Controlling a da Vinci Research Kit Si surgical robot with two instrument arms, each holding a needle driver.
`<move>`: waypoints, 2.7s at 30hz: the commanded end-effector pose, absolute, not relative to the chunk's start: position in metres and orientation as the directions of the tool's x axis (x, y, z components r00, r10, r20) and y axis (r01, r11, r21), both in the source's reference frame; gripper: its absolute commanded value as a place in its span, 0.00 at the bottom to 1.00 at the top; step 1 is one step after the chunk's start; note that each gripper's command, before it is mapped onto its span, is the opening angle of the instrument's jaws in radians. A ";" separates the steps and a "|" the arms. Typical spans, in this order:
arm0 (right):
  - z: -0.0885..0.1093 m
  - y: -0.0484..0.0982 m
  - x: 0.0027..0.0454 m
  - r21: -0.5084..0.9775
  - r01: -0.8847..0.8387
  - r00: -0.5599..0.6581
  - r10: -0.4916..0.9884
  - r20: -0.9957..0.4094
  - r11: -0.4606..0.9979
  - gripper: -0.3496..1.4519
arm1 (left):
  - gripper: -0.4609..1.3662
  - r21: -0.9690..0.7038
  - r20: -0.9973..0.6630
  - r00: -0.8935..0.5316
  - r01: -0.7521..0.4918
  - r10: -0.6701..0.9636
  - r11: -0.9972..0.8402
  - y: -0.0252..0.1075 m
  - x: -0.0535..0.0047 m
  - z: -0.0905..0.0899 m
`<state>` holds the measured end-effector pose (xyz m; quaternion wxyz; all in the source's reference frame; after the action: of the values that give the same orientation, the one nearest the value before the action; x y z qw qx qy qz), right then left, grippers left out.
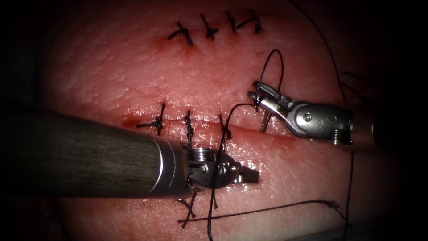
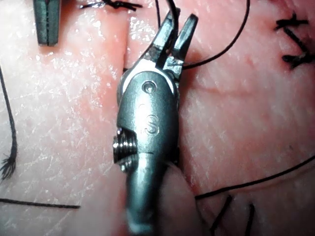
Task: Wound Closure
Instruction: Throw needle through skin beneath incision
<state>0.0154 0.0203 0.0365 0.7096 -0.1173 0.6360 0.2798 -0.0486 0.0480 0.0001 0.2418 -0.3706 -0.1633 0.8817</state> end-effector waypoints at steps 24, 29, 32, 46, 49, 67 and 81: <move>0.036 0.022 0.0157 0.381 -0.486 -0.075 0.397 -0.915 0.787 0.00 | 0.06 -0.490 -0.583 -0.593 -0.290 0.556 -0.822 0.046 -0.0478 0.003; 0.036 0.022 0.0158 0.438 -0.456 -0.110 0.439 -0.892 0.775 0.00 | 0.06 -0.491 -0.582 -0.593 -0.289 0.556 -0.822 0.046 -0.0475 0.004; 0.037 0.022 0.0158 0.496 -0.440 -0.135 0.491 -0.861 0.749 0.00 | 0.06 -0.490 -0.583 -0.594 -0.287 0.554 -0.823 0.046 -0.0474 0.004; 0.037 0.022 0.0160 0.691 -0.355 -0.196 0.673 -0.714 0.630 0.00 | 0.06 -0.492 -0.585 -0.594 -0.281 0.552 -0.824 0.046 -0.0471 0.004; 0.038 0.021 0.0163 0.749 -0.298 -0.213 0.723 -0.657 0.592 0.00 | 0.06 -0.492 -0.585 -0.594 -0.281 0.552 -0.824 0.046 -0.0471 0.004; 0.038 0.020 0.0179 0.905 -0.179 -0.272 0.865 -0.422 0.385 0.00 | 0.06 -0.494 -0.590 -0.594 -0.271 0.547 -0.826 0.046 -0.0466 0.004; 0.038 0.019 0.0203 0.966 -0.030 -0.259 0.932 -0.255 0.256 0.00 | 0.06 -0.488 -0.591 -0.594 -0.275 0.546 -0.828 0.047 -0.0465 0.004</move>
<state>0.0204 0.0190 0.0380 0.4877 0.3634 0.6241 0.4906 -0.0465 0.0466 0.0042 0.2352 -0.3841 -0.1738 0.8758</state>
